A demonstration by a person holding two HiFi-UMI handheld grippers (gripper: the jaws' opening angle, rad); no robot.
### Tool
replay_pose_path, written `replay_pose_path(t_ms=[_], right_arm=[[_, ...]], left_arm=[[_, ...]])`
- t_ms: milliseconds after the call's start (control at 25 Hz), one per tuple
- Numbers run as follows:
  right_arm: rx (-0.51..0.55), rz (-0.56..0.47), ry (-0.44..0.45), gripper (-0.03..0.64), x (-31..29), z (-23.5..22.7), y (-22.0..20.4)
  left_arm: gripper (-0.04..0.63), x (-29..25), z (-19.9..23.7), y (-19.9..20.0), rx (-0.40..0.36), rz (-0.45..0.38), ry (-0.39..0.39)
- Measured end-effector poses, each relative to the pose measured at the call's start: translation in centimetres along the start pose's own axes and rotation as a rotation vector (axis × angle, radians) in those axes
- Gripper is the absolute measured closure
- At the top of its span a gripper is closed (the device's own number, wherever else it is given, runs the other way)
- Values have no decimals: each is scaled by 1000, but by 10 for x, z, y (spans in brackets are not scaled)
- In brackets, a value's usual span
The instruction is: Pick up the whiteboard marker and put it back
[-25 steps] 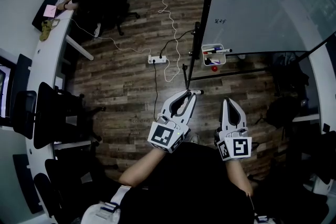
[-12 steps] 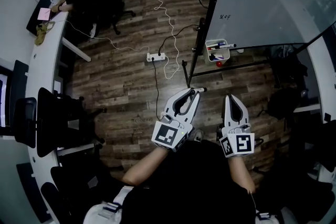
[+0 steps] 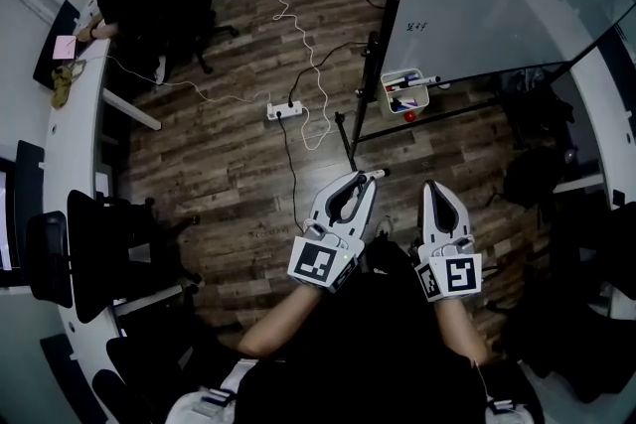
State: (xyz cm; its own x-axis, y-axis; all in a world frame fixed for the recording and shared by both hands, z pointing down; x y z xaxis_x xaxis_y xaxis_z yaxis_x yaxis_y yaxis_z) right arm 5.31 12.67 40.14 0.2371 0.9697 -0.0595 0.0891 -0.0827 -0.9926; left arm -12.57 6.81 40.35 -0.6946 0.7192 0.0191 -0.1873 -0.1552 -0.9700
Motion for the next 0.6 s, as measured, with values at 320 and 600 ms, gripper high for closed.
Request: replay_pose_path(t_ms=[320, 600], right_arm=[[-18, -17, 10, 603, -22, -32, -2], [-13, -39, 31, 603, -46, -73, 6]], left_arm=[[524, -40, 3, -4, -21, 29, -1], [525, -86, -1, -8, -48, 9, 0]])
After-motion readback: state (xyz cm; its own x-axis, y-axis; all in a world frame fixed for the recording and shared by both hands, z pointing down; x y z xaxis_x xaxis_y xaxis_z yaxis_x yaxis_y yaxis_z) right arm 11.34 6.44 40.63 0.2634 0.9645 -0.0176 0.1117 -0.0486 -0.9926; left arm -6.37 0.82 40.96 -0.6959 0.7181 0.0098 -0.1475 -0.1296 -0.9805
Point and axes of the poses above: the fingertips, and each gripper's own axes: x backward along the fingers, z to its left, y out of its top, the point moved 8 cm from there along x, backward along the fingers, and after that the axes turned 2 degrees about y, right-handed, at the moved point
